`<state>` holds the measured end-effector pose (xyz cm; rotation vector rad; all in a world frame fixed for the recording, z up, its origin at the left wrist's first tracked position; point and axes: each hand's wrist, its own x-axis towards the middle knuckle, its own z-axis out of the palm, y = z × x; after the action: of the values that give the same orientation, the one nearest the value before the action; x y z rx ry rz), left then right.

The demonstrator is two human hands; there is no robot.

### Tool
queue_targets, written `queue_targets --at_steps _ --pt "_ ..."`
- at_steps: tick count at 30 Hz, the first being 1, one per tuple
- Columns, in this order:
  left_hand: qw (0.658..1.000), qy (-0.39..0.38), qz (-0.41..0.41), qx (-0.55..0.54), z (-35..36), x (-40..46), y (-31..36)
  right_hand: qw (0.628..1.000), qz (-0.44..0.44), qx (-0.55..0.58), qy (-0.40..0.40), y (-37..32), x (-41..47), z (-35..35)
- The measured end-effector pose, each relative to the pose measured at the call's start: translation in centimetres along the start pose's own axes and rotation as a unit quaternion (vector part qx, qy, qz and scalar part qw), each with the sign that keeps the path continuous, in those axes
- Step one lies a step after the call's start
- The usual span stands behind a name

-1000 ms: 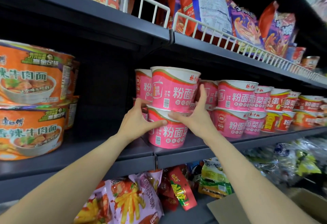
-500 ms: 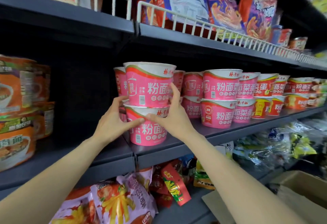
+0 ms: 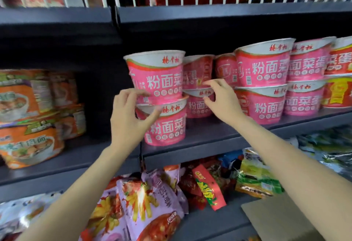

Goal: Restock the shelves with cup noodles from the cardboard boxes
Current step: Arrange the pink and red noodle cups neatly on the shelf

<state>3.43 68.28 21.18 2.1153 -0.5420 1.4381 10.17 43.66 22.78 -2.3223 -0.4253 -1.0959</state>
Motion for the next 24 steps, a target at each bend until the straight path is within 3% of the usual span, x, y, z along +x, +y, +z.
queue_targets --at_steps 3,8,13,24 --pt "0.999 -0.006 -0.051 -0.001 1.4 -1.7 -0.3 0.996 0.032 -0.044 -0.068 1.9 2.4 3.5" --pt "0.994 -0.008 -0.108 -0.007 2.1 -1.7 -1.1 0.986 0.116 0.025 -0.121 2.7 5.6 7.7" --pt "0.992 -0.004 -0.124 -0.006 2.5 -1.6 -1.7 0.990 0.118 -0.009 -0.074 2.5 6.5 9.4" --pt "0.991 0.004 -0.134 -0.024 2.4 -1.9 -1.6 0.995 0.090 0.031 0.013 3.1 5.7 7.2"
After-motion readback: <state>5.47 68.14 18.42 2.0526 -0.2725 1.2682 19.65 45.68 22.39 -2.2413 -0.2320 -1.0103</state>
